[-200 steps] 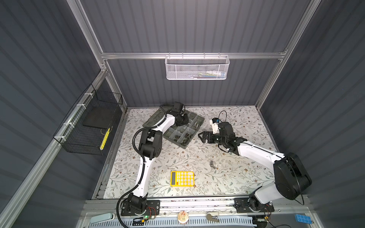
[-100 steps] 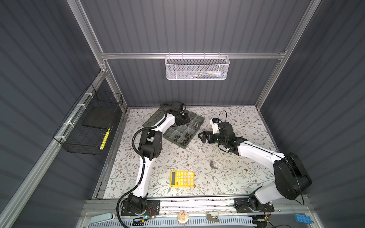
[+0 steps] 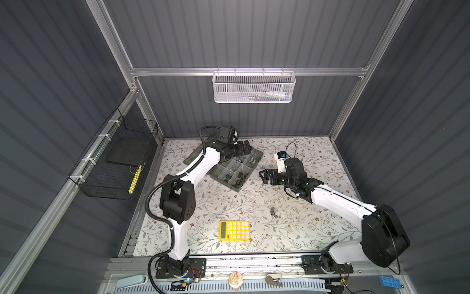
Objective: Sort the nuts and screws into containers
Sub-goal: 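Open the left gripper to drop the wing nut into the compartment, then lower the right gripper onto a wing nut while the left gripper withdraws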
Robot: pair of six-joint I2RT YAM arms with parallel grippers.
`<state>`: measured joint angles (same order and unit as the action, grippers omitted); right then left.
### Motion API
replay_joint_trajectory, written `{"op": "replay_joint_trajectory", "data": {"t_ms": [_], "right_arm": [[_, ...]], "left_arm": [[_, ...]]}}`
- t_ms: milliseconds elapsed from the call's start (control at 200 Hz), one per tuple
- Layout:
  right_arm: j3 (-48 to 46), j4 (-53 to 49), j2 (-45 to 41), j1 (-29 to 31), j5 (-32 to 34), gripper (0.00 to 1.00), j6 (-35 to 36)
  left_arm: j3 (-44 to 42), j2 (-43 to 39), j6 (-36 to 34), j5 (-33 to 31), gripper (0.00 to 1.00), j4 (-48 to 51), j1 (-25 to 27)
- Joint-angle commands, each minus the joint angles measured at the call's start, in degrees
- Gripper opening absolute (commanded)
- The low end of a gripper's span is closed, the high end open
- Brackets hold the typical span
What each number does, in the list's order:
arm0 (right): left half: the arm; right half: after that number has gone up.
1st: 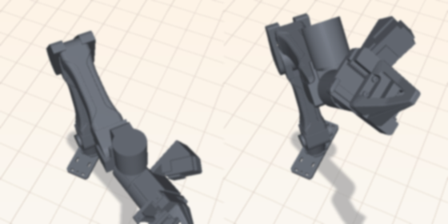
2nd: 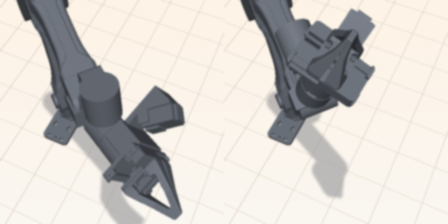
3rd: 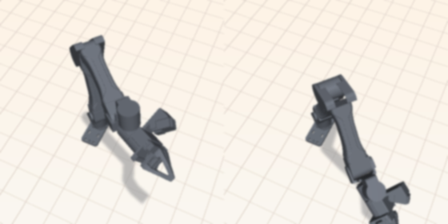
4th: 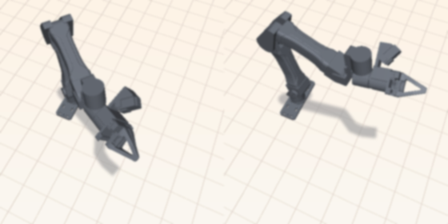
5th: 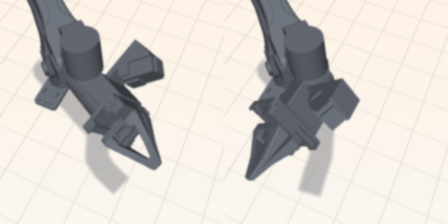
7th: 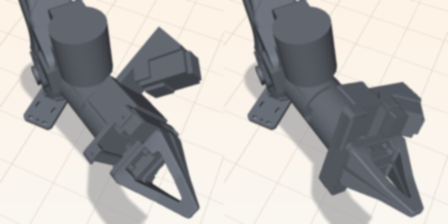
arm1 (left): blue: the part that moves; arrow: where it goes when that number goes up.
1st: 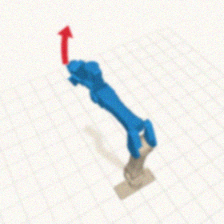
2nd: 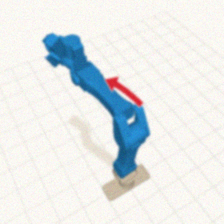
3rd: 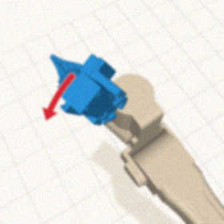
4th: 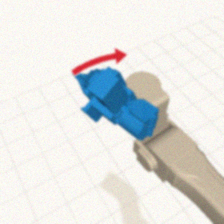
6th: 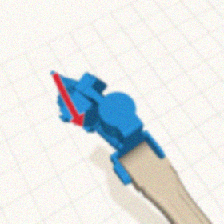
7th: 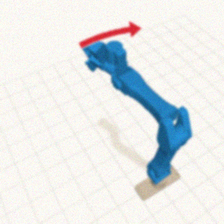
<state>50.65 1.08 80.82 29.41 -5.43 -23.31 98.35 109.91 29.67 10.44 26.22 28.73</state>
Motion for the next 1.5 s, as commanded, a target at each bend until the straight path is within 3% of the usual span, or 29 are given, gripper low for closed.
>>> {"op": "replay_joint_trajectory", "data": {"t_ms": [0,285,520,921,1496], "right_arm": [[2.0,-8.2,-0.4,0.3,3.2,0.99,1.6],[-3.1,-16.4,-2.5,0.7,1.2,0.99,1.5],[-8.0,-19.9,-3.4,5.4,3.8,0.87,-0.5],[-11.7,-19.8,0.8,11.9,7.8,0.56,-5.2],[-10.6,-19.7,7.5,14.4,10.2,0.23,-7.1]], "left_arm": [[-7.6,-6.2,-1.5,-1.0,1.00,-2.1,1.7],[-31.9,-19.3,2.9,3.4,1.00,-15.5,4.6],[-44.4,-24.7,7.6,5.6,1.00,-23.3,6.9],[-51.3,-28.5,10.1,7.6,1.00,-26.8,8.3],[-50.9,-27.9,10.5,7.1,1.00,-26.6,8.9]]}}
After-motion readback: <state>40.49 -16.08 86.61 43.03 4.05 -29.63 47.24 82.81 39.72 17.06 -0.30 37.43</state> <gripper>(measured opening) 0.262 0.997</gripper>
